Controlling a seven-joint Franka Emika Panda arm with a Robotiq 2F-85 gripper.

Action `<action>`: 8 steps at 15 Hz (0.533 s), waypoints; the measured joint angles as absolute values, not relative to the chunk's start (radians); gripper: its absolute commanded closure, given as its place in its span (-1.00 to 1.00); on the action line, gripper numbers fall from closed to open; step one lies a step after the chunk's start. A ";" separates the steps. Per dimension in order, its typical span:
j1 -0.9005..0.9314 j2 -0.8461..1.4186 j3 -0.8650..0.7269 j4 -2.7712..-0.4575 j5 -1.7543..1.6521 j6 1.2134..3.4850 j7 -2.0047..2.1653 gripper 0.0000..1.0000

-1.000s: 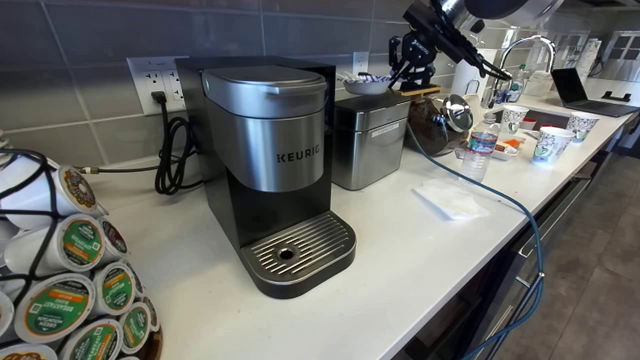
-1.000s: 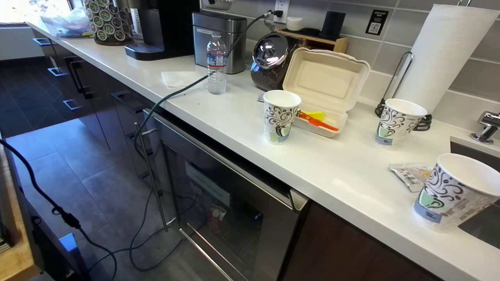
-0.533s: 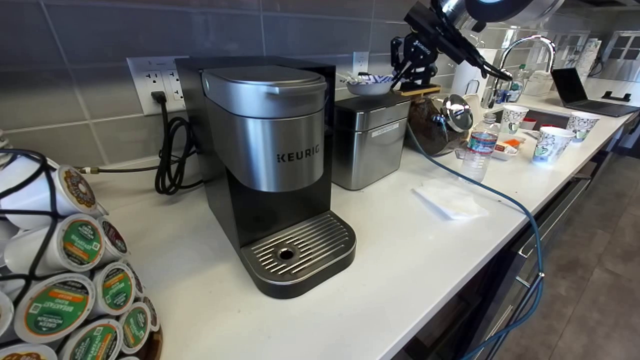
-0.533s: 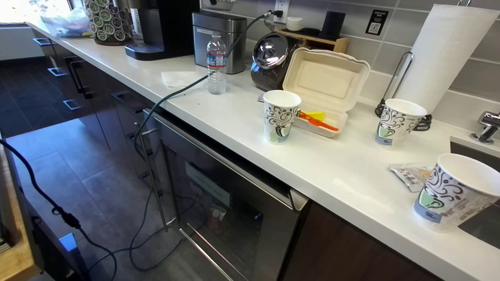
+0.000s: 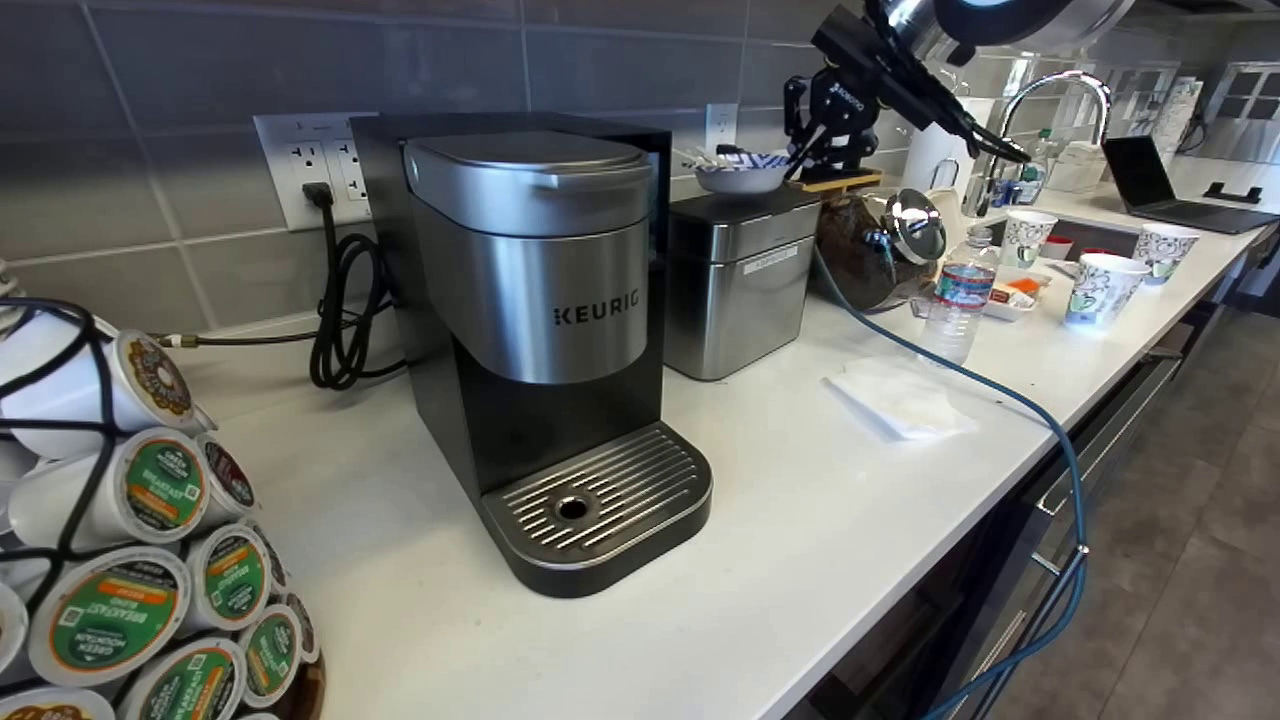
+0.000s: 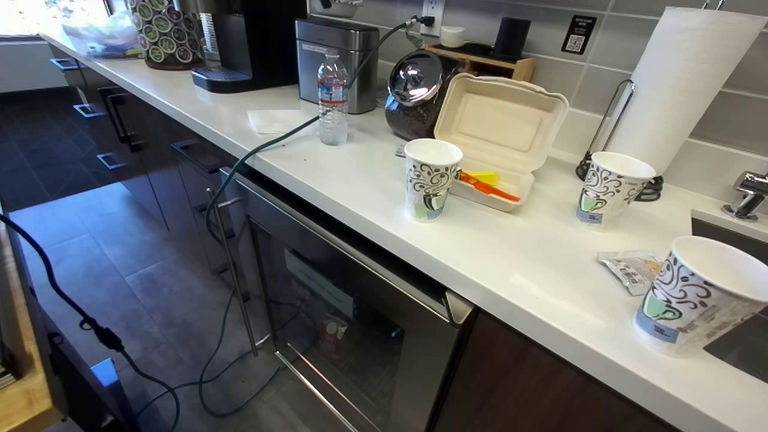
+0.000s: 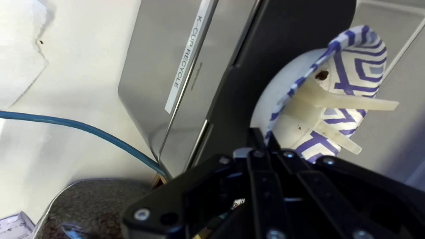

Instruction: Move the plate on top of the silver container

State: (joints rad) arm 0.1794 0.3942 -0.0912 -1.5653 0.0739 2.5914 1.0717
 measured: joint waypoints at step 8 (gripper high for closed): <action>0.169 0.347 -0.080 -1.636 0.074 2.591 1.066 -0.14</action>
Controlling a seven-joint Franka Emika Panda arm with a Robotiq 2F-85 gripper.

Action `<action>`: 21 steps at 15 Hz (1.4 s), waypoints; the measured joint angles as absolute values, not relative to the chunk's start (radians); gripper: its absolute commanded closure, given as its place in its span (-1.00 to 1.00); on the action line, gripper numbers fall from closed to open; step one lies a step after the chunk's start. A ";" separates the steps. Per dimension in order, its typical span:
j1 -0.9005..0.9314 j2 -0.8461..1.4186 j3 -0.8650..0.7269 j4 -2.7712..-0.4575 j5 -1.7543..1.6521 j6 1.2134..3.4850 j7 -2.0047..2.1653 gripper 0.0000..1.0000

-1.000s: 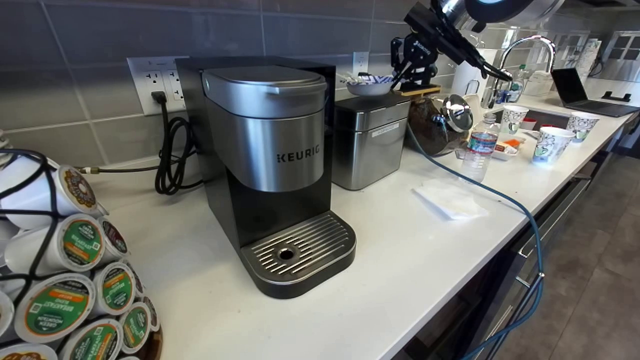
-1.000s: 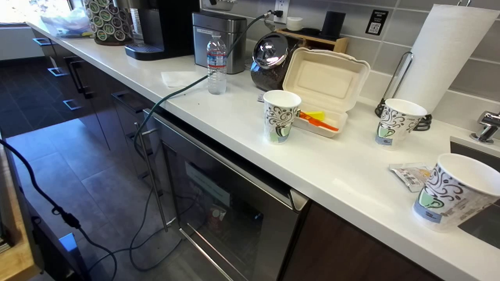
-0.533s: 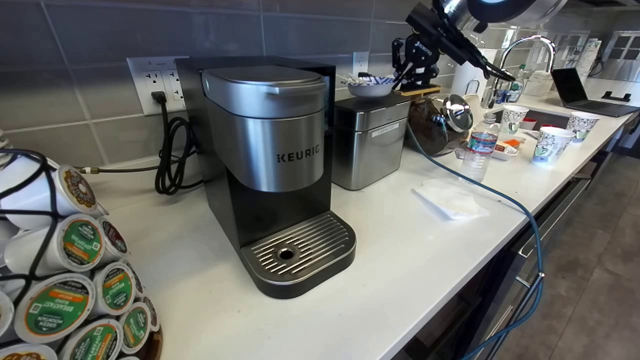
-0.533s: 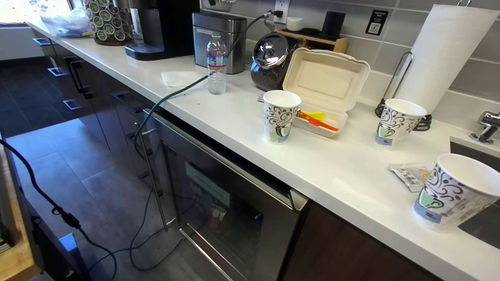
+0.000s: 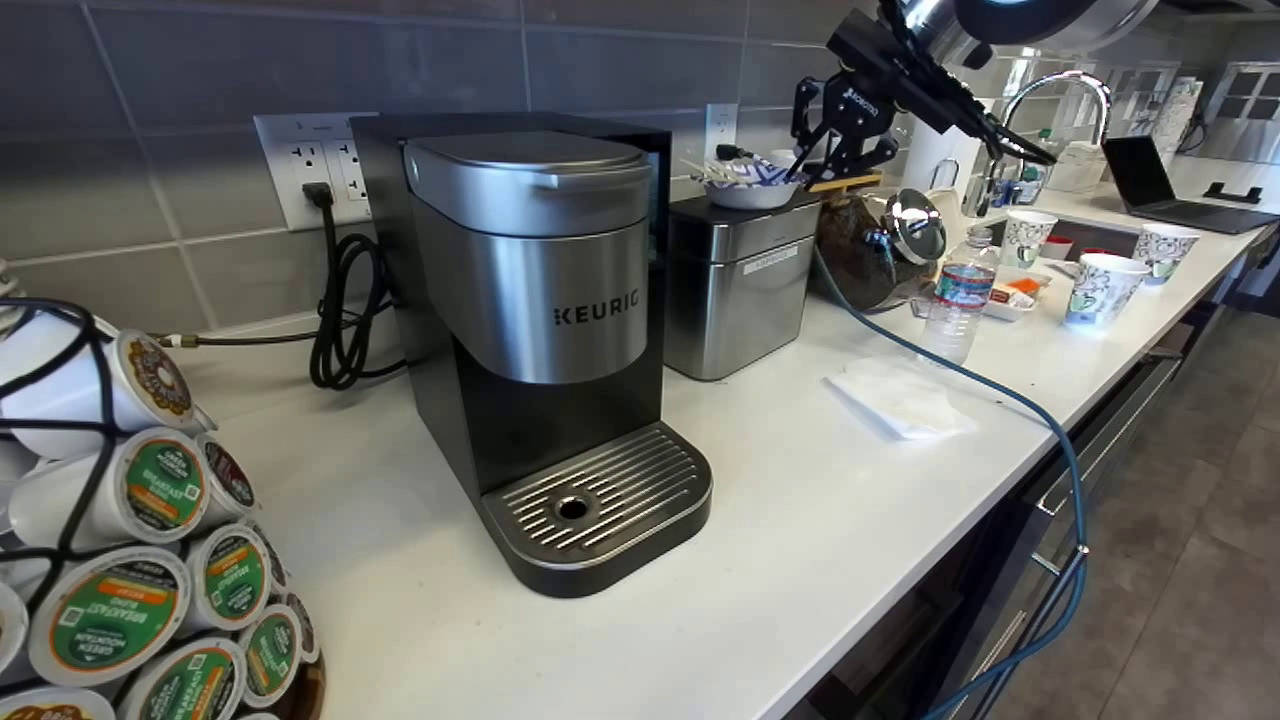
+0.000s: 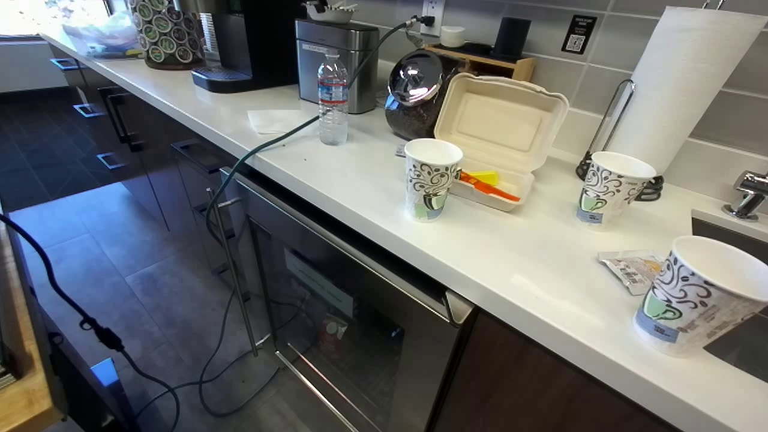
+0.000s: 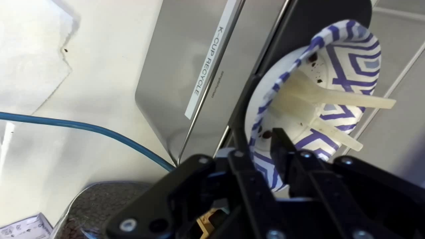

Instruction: Move the plate on top of the silver container

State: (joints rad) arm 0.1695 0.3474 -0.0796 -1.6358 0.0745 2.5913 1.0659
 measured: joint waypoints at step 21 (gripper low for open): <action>0.168 -0.232 -0.067 -2.195 0.223 2.763 0.322 -1.00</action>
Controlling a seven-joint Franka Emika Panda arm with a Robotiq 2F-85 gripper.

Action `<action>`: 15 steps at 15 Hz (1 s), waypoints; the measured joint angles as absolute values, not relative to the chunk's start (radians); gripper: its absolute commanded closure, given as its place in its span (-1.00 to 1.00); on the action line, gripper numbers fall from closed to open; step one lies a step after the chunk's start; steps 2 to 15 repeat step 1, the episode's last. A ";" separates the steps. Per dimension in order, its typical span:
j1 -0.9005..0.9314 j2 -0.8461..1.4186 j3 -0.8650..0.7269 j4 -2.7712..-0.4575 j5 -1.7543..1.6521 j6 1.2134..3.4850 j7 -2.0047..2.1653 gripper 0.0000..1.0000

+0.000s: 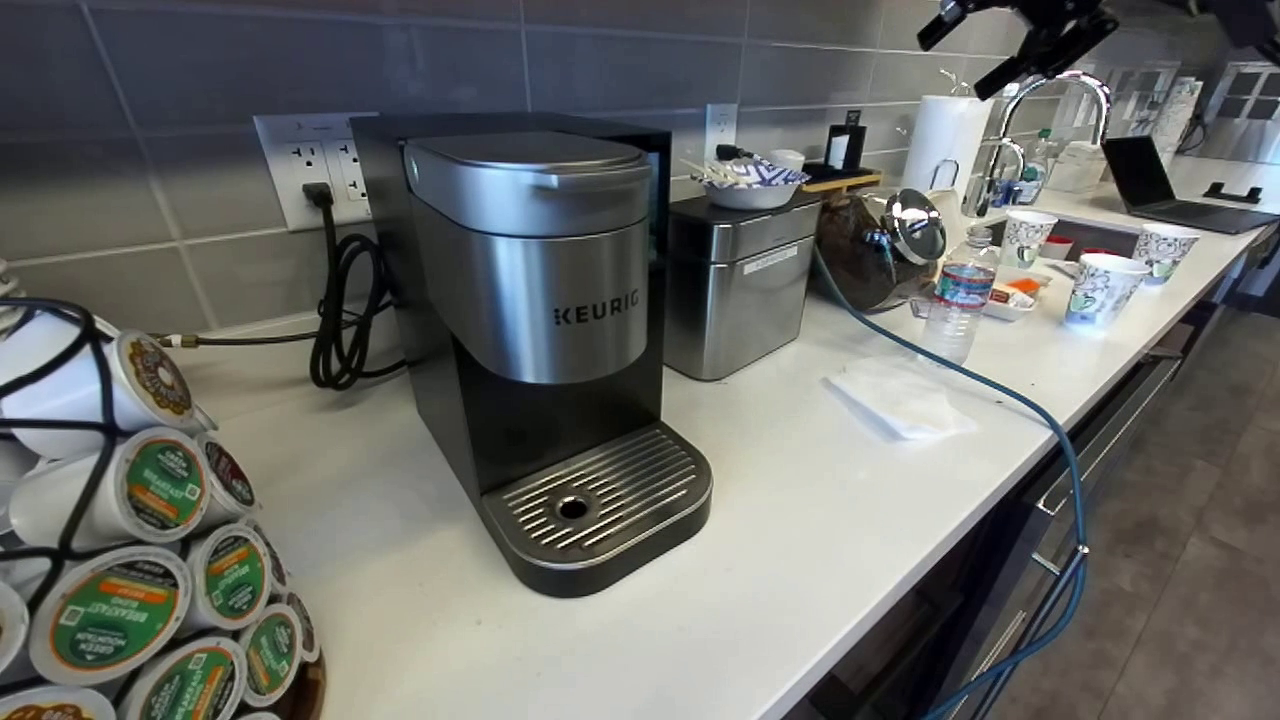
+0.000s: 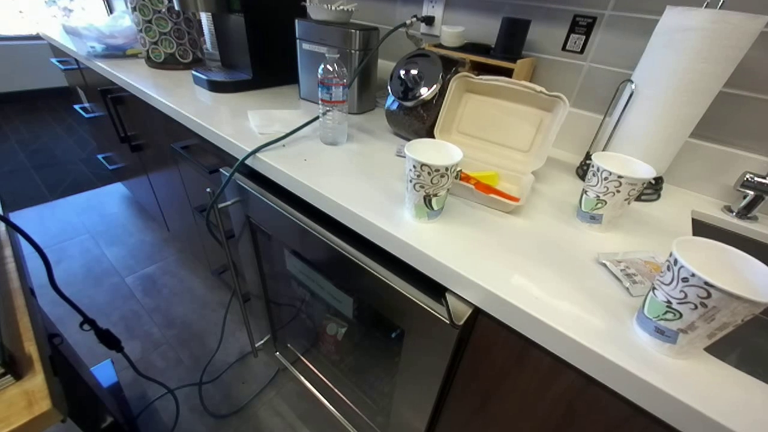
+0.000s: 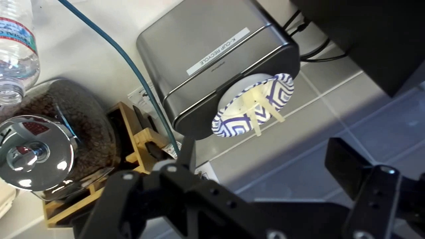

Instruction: Move the plate on top of the silver container

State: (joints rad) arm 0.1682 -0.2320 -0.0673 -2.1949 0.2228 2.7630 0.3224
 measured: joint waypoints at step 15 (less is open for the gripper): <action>0.188 -0.277 -0.087 -2.233 0.270 2.766 0.255 -1.00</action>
